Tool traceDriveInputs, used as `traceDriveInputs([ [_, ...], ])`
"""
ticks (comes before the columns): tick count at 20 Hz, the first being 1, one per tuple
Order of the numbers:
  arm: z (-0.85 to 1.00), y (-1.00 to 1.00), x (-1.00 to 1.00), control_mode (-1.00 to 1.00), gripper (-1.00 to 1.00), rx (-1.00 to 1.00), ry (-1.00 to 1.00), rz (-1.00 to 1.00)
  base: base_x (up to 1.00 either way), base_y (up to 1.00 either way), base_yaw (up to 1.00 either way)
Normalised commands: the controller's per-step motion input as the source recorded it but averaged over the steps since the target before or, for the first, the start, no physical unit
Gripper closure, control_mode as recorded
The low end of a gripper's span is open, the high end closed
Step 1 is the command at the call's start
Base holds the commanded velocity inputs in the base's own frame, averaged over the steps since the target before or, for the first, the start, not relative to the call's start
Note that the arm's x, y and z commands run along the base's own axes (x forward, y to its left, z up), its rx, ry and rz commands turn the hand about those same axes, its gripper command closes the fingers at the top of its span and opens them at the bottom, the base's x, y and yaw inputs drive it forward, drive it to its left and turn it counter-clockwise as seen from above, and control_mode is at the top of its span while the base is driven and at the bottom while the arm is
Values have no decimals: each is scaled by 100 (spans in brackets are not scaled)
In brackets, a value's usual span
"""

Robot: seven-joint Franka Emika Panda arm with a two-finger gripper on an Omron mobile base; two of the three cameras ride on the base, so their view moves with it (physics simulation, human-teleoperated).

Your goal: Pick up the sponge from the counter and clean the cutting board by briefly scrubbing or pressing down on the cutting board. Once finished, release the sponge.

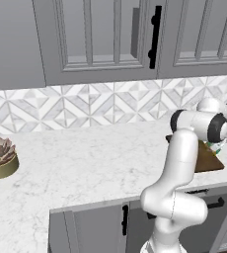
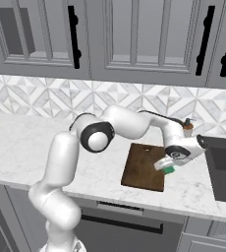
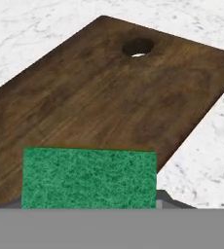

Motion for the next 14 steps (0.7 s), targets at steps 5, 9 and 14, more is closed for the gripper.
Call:
traceDriveInputs([
  [5, -9, -16, -100, -100, 100, 4, -2, 26, 0, 0, 0],
  [9, 7, 26, -99, -100, 100, -2, -14, 23, 0, 0, 0],
  [14, 48, 91, -57, -100, 100, -26, -22, 23, 0, 0, 0],
])
